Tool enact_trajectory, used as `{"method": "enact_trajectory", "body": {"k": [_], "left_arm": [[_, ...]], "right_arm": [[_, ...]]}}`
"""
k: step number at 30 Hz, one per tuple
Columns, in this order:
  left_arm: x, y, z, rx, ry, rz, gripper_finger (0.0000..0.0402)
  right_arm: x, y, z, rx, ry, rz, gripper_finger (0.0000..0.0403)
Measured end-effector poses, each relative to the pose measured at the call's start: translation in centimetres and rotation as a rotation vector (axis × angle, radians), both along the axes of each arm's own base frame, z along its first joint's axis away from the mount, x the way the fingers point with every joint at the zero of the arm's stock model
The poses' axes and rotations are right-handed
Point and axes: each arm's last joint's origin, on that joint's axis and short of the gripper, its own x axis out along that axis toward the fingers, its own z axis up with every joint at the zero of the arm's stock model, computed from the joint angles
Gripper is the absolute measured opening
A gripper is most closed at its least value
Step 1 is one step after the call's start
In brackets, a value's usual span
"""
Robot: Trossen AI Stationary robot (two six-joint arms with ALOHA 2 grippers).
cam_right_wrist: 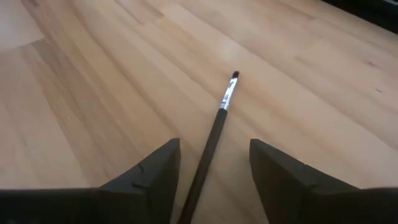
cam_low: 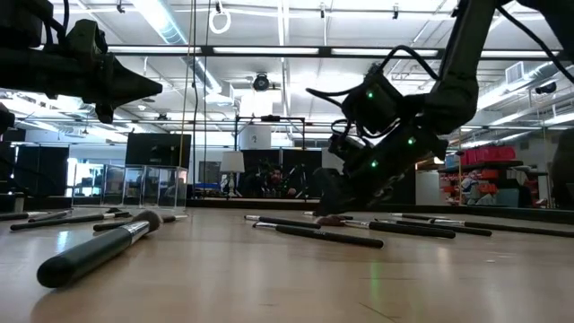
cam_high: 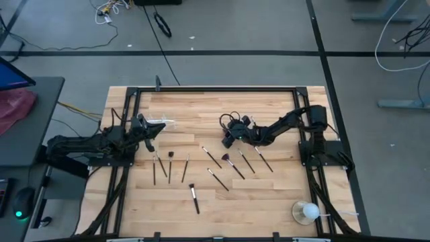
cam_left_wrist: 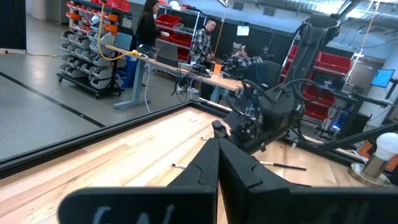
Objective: Put items in baskets/containers
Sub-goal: Put the eyeshadow brush into the transparent organizer
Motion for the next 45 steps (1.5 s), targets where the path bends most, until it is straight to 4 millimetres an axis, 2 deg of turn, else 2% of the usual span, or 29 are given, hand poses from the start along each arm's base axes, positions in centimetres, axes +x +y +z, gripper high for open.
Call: {"method": "enact_trajectory", "body": {"k": [4,12,14,22,30,39,45], "left_arm": [[0.0,0.0,0.0,0.0,0.0,0.0,0.0005],[0.0,0.0,0.0,0.0,0.0,0.0,0.0005],[0.0,0.0,0.0,0.0,-0.001,0.0,0.0005],[0.0,0.0,0.0,0.0,0.0,0.0,0.0005],[0.0,0.0,0.0,0.001,-0.001,0.001,0.0005],[0.0,0.0,0.1,0.001,-0.009,0.0,0.0005],[0.0,0.0,0.2,0.001,-0.024,0.004,0.0005]], "right_arm": [[-0.1,-0.1,-0.8,0.029,0.028,-0.008,0.0153],[-0.6,-0.2,-1.3,0.069,0.083,-0.025,0.0026],[-0.6,-0.2,-1.3,0.072,0.084,-0.025,0.0011],[-0.5,-0.1,-1.0,0.061,0.062,0.004,0.0007],[-0.3,1.1,1.2,0.035,0.009,0.062,0.0006],[1.1,4.1,3.7,-0.065,-0.221,0.183,0.0006],[0.0,6.2,4.7,-0.13,-0.442,0.261,0.0006]]}}
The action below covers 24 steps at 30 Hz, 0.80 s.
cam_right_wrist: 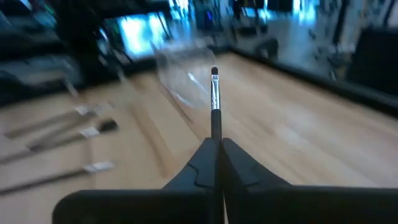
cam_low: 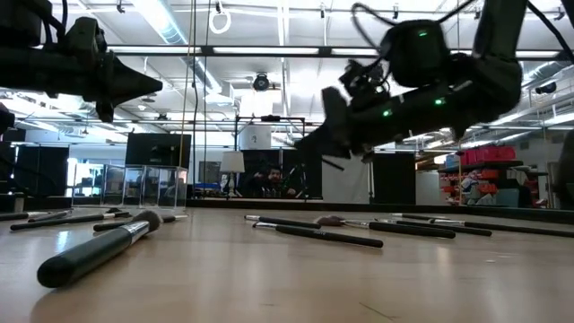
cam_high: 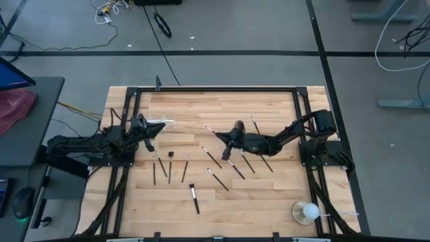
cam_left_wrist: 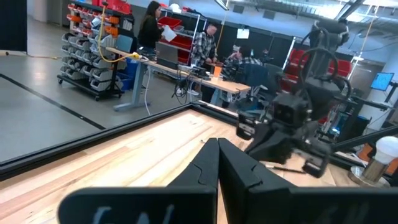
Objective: Put items in baskets/containers
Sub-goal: Put the eyeshadow brush into the transparent organizer
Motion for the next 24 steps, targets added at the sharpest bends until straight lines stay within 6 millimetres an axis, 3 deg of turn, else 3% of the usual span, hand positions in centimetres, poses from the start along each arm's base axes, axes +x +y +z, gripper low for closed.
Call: {"method": "enact_trajectory", "body": {"k": [8,13,18,24], "left_arm": [[1.1,-0.6,1.0,0.122,-0.056,-0.208,0.0005],[2.9,-0.5,0.9,0.185,-0.027,-0.209,0.0007],[5.0,-0.2,0.0,0.192,0.039,-0.233,0.0025],[9.6,-0.1,1.2,0.266,0.049,-0.344,0.0084]], "right_arm": [[-0.9,1.7,1.3,-0.003,-0.196,0.149,0.0006],[-0.6,2.5,2.5,-0.039,-0.28,0.204,0.0006],[-0.4,3.0,3.2,-0.049,-0.334,0.257,0.0006],[-0.5,3.8,3.4,-0.049,-0.356,0.28,0.0006]]}}
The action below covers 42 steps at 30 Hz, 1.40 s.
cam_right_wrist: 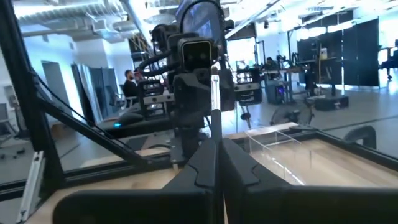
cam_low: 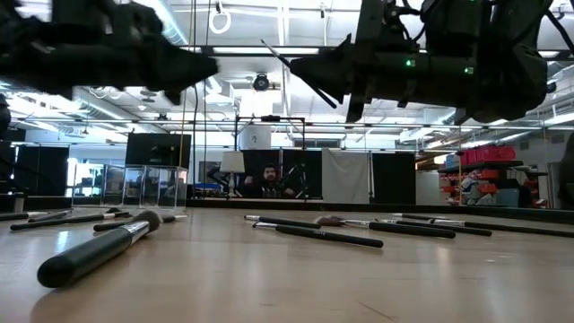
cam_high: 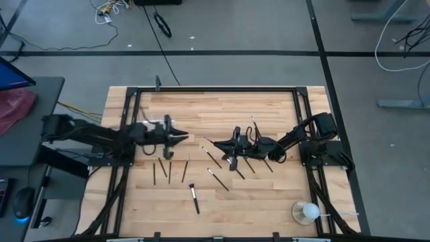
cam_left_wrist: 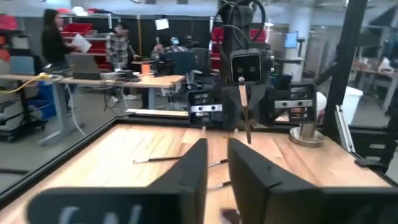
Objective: Put items in baskets/containers
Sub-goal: Put the eyeshadow brush into the transparent organizer
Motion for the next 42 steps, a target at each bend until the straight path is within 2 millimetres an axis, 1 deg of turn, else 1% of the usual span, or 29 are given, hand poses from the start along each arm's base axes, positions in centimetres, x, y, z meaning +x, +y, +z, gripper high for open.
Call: {"method": "enact_trajectory", "body": {"k": [4,7,10,14,19,26,30,35,41,42], "left_arm": [[3.8,-0.2,0.7,0.067,0.007,-0.126,0.0144],[6.0,-0.5,0.9,0.106,-0.019,-0.207,0.0187],[7.1,-1.1,1.2,0.134,-0.091,-0.273,0.0215],[7.4,-1.7,1.4,0.14,-0.168,-0.308,0.0221],[7.8,-2.1,1.3,0.122,-0.172,-0.251,0.0197],[9.5,-2.6,1.0,0.094,-0.16,-0.271,0.017],[9.8,-2.6,0.9,0.095,-0.161,-0.27,0.0153],[9.8,-2.6,1.0,0.096,-0.169,-0.276,0.0107],[9.8,-2.6,1.0,0.094,-0.171,-0.279,0.0024],[9.8,-2.6,1.0,0.094,-0.171,-0.279,0.0018]], "right_arm": [[-0.2,0.9,0.2,-0.024,-0.019,0.023,0.0006],[-0.3,1.6,0.3,-0.058,-0.027,0.035,0.0006],[-0.4,1.8,0.4,-0.065,-0.032,0.042,0.0006],[-0.4,2.0,0.4,-0.064,-0.036,0.046,0.0006],[-0.4,2.0,0.4,-0.064,-0.038,0.045,0.0006],[0.2,2.2,1.2,-0.075,-0.07,0.04,0.0006],[0.3,2.2,1.3,-0.087,-0.073,0.038,0.0006],[0.3,2.2,1.3,-0.085,-0.073,0.04,0.0006],[0.3,2.2,1.3,-0.085,-0.072,0.043,0.0007],[0.3,2.2,1.3,-0.086,-0.07,0.045,0.0007]]}}
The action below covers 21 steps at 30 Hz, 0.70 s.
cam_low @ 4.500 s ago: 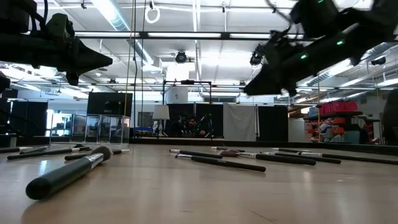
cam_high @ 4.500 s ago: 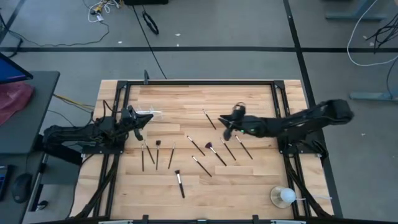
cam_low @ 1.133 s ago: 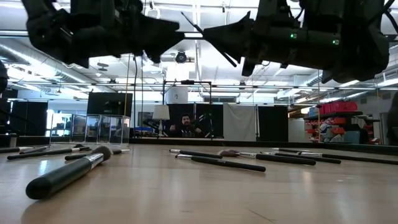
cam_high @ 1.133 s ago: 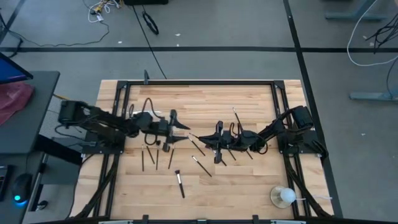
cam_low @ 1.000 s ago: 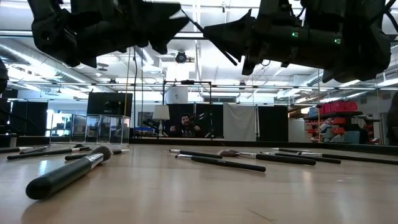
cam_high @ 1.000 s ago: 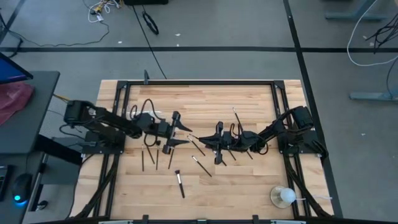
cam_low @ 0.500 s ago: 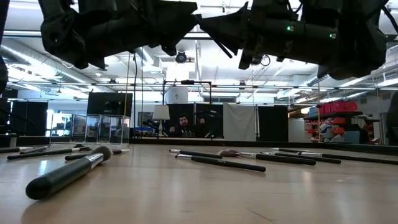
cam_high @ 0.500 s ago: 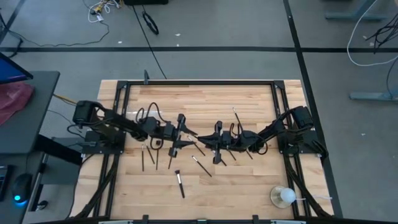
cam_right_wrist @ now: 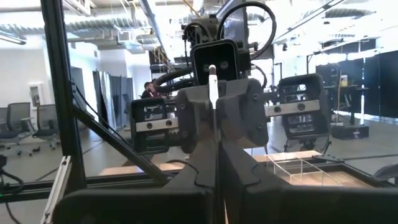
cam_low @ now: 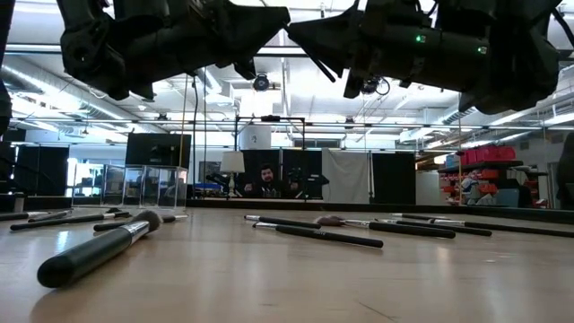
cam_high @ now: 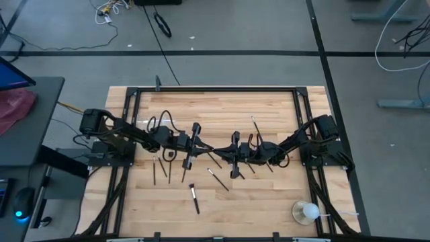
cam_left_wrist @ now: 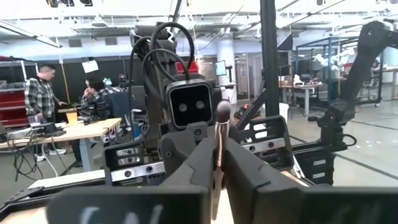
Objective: Put items in baskets/containers
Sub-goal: Put the eyeshadow brush into the transparent organizer
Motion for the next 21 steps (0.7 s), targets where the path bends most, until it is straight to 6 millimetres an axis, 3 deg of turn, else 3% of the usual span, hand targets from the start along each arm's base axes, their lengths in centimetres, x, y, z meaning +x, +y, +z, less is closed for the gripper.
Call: {"method": "enact_trajectory", "body": {"k": [6,11,17,21], "left_arm": [[-0.2,0.0,0.2,-0.025,0.061,0.005,0.0018],[-1.5,0.2,1.5,-0.043,0.23,0.149,0.0018],[-5.8,1.2,3.0,-0.078,0.512,0.536,0.0018],[-9.6,2.2,4.3,-0.12,0.575,0.702,0.002]], "right_arm": [[0.0,-0.1,-0.4,0.043,0.031,-0.011,0.0042],[-1.3,-0.8,-0.8,0.077,0.083,-0.163,0.0094],[-2.8,-1.4,-1.6,0.131,0.121,-0.23,0.0138],[-2.9,-1.4,-2.2,0.15,0.162,-0.217,0.0149]]}}
